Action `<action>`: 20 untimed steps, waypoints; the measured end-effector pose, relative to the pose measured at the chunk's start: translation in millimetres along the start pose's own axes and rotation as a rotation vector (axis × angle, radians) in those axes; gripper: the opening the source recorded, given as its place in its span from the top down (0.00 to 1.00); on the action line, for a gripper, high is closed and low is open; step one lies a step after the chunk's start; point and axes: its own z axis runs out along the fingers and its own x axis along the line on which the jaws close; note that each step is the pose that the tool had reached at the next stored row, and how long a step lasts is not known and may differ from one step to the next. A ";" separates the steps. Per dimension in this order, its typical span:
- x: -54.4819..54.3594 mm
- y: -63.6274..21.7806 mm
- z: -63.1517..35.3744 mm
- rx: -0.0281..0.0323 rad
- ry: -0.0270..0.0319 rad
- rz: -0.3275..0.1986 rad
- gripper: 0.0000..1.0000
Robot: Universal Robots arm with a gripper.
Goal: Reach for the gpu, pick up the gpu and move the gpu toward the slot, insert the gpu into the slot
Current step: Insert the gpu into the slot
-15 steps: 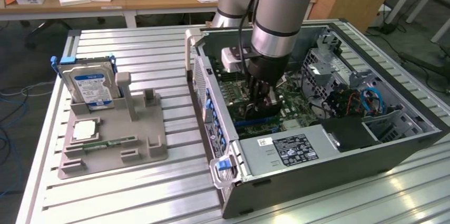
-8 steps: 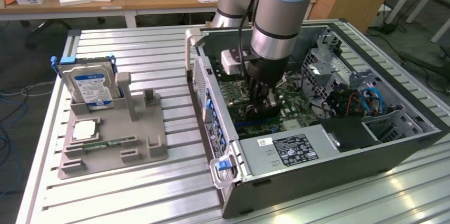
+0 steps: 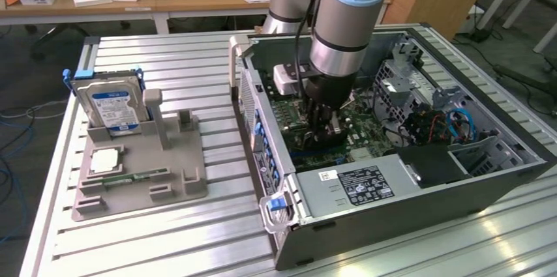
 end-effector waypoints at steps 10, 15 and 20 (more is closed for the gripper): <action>-0.1 0.4 0.8 0.0005 -0.0007 0.000 0.74; -0.1 0.4 0.8 0.0005 -0.0007 0.000 0.74; -0.1 0.4 0.8 0.0005 -0.0007 0.000 0.74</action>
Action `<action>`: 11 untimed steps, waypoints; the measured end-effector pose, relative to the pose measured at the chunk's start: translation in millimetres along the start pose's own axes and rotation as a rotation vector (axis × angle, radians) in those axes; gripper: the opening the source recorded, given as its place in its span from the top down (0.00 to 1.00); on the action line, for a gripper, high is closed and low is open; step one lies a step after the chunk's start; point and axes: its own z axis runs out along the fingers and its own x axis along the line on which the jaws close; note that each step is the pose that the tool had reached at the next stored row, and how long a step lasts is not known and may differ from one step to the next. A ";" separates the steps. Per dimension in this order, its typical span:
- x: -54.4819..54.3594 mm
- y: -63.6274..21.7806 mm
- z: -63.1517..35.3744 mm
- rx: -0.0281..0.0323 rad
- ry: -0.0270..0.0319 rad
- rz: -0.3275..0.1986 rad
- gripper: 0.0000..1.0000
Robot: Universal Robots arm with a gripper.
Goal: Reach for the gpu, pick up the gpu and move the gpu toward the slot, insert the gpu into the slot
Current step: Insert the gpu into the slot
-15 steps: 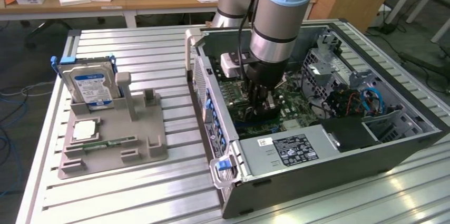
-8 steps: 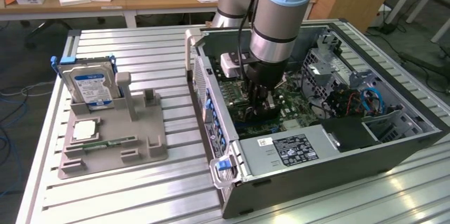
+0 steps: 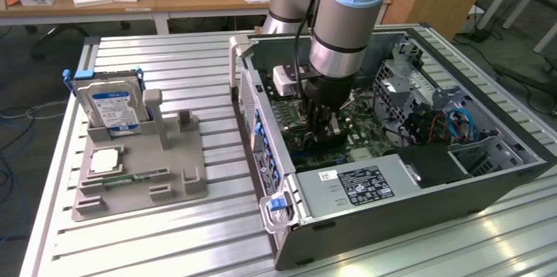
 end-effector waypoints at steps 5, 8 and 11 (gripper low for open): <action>0.0 0.0 0.1 -0.0001 -0.0003 0.000 0.74; 0.0 0.1 0.1 0.0002 -0.0003 0.000 0.67; 0.0 0.0 0.0 0.0000 -0.0001 0.000 0.61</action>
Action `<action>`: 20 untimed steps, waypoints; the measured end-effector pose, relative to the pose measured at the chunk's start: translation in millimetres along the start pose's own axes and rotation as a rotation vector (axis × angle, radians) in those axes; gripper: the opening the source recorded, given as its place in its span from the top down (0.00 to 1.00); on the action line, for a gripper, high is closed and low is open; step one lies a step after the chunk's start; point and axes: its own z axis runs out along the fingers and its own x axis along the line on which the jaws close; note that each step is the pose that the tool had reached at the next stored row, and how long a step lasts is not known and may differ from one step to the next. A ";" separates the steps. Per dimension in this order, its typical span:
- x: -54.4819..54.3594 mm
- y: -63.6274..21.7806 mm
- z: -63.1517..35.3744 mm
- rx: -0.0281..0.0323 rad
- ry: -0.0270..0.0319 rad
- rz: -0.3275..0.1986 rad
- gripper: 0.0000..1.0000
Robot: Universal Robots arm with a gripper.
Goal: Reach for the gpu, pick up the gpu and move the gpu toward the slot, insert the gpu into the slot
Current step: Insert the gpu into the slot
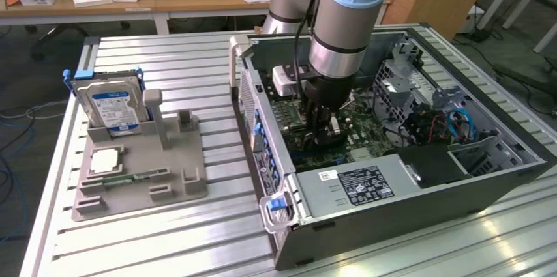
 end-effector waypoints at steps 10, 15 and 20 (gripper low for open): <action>0.0 0.5 -5.0 0.0016 0.0001 0.000 0.61; 0.0 0.6 -10.7 0.0034 0.0002 0.000 0.61; -0.2 0.5 -17.2 0.0055 0.0001 0.000 0.61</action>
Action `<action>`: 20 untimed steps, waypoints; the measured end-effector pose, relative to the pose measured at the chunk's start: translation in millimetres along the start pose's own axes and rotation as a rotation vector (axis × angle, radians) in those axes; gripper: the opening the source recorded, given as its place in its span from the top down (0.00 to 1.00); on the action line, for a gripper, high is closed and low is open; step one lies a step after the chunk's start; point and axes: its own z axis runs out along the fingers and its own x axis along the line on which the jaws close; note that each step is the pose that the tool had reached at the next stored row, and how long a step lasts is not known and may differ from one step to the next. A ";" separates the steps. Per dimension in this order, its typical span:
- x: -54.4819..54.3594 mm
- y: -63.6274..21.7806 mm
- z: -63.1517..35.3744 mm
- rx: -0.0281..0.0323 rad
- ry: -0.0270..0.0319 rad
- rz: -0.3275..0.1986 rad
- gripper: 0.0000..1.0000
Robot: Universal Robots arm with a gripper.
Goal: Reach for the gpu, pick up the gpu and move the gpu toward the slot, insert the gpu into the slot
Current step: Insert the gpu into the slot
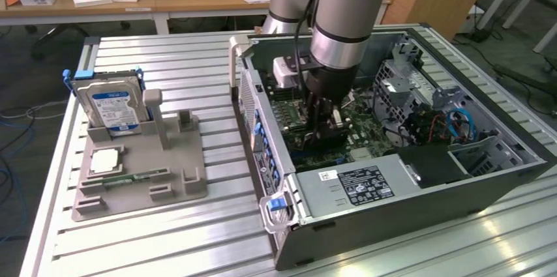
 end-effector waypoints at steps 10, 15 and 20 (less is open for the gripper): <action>-0.5 -0.2 -14.7 0.0051 0.0000 0.000 0.61; -0.5 -0.2 -18.3 0.0079 -0.0002 0.000 0.62; -0.5 -0.1 -18.4 0.0078 0.0001 0.000 0.81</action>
